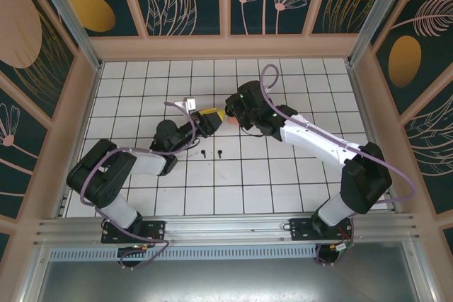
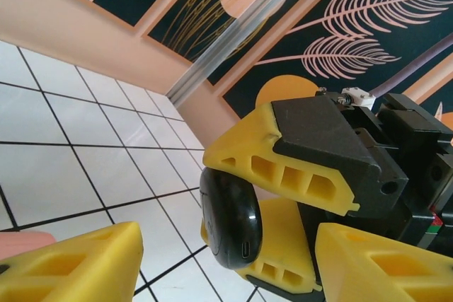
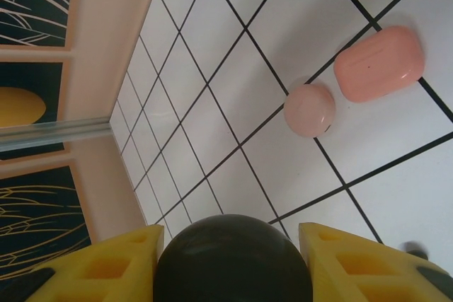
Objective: Insert wireless bluetooth earbuds into charging case
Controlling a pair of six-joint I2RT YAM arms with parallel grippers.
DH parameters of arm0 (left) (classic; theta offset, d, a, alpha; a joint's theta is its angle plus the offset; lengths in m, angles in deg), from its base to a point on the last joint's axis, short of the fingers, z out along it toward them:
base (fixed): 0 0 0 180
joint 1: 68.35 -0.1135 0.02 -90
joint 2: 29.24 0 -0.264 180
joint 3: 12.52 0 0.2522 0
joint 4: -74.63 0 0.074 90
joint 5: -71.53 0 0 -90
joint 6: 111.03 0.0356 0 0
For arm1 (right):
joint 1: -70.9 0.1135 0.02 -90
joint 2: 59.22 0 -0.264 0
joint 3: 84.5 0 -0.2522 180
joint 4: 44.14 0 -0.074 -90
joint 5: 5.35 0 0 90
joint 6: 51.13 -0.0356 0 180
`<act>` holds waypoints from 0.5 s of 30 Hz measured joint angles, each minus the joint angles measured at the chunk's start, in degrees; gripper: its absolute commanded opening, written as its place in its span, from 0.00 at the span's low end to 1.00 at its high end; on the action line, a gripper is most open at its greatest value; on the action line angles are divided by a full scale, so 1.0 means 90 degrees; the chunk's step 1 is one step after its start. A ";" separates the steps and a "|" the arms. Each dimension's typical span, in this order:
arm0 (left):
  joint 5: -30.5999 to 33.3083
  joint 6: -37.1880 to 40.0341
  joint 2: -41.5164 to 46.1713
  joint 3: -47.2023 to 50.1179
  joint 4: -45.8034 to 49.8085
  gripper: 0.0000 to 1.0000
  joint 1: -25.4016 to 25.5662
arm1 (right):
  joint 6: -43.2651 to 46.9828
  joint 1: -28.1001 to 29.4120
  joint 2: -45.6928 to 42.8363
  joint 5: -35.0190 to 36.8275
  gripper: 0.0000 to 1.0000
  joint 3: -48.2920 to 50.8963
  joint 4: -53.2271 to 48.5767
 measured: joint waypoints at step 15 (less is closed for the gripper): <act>-0.0061 -0.0095 -0.0459 -0.0495 -0.0187 0.51 0.0129 | -0.0039 0.0080 0.0000 0.0063 0.29 -0.0153 0.0010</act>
